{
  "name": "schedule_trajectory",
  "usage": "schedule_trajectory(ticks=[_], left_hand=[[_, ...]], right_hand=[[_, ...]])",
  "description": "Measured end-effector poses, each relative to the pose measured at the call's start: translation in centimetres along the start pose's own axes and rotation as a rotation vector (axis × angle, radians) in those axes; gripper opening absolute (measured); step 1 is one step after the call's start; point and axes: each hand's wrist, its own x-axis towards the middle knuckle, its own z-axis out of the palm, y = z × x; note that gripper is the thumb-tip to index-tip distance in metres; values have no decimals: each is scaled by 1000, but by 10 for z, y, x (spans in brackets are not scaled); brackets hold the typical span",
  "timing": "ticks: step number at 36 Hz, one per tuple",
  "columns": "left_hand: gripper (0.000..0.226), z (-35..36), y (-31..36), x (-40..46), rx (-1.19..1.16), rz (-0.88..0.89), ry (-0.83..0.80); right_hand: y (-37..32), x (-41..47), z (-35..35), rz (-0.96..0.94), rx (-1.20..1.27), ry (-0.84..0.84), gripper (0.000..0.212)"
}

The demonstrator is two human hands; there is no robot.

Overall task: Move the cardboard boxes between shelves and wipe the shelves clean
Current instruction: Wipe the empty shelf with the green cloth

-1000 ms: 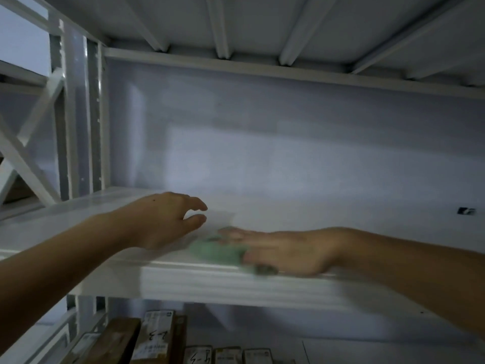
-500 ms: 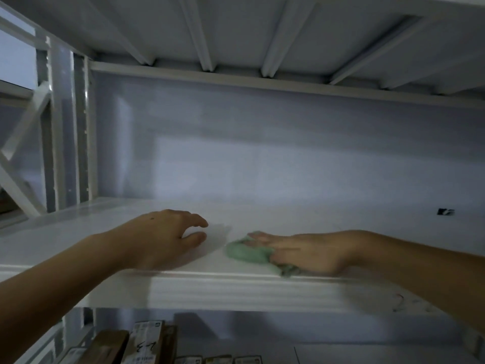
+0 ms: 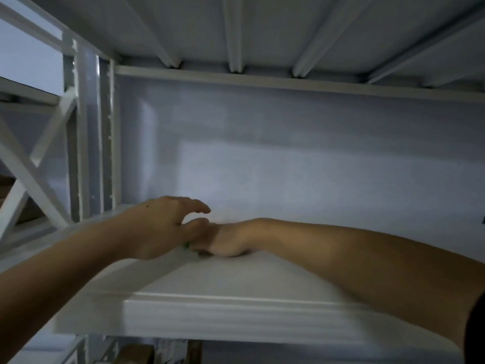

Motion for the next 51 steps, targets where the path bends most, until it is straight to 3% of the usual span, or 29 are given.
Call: schedule_trajectory(ticks=[4, 9, 12, 15, 18, 22, 24, 26, 27, 30, 33, 35, 37, 39, 40, 42, 43, 45, 48, 51], left_hand=[[51, -2, -11, 3, -14, 7, 14], [48, 14, 2, -4, -27, 37, -26], [50, 21, 19, 0, -15, 86, -53], [51, 23, 38, 12, -1, 123, -43], [50, 23, 53, 24, -18, 124, -1], [49, 24, 78, 31, -28, 114, -7], [50, 28, 94, 31, -25, 120, -15], [51, 33, 111, 32, -15, 113, -19], [51, 35, 121, 32, -7, 106, -22], [53, 41, 148, 37, 2, 92, -20], [53, 49, 175, 47, -5, 82, -10], [53, 52, 192, 51, -5, 69, -13], [53, 54, 208, 53, -1, 56, -27], [53, 57, 224, 51, 4, 48, -41], [53, 58, 231, 50, 12, 48, -46], [55, 61, 241, 49, 28, 47, -47], [57, 63, 245, 49, 30, 47, -51], [63, 66, 250, 50, 26, 54, -64], [84, 73, 257, 56, 20, 63, -57], [105, 77, 257, 64, 62, 55, -38]], right_hand=[[47, -26, -7, 13, 126, -55, 52], [149, -86, -26, 429, 104, 127, 62], [135, -91, -14, 311, -9, 140, 51], [83, -104, 12, 52, -61, 47, 52], [61, -142, 22, -42, -33, -40, 53], [130, -180, -5, 179, -47, 24, 53], [170, -205, -16, 381, 7, 81, 71], [201, -222, -19, 455, 6, 87, 100], [202, -226, -18, 406, -46, 90, 99], [156, -233, -2, 229, -123, 86, 54], [120, -267, 23, -17, -84, -22, 56], [140, -288, 23, -91, -47, -35, 54], [182, -304, 13, -76, -39, 11, 51], [237, -327, -1, 92, -46, 61, 44], [264, -339, -6, 217, 10, 118, 51], [301, -358, -17, 368, -39, 147, 91], [308, -359, -17, 380, -77, 142, 86], [286, -355, -8, 298, -118, 141, 55], [221, -348, 13, -42, -146, 24, 53], [183, -357, 25, -184, -105, -94, 57]])
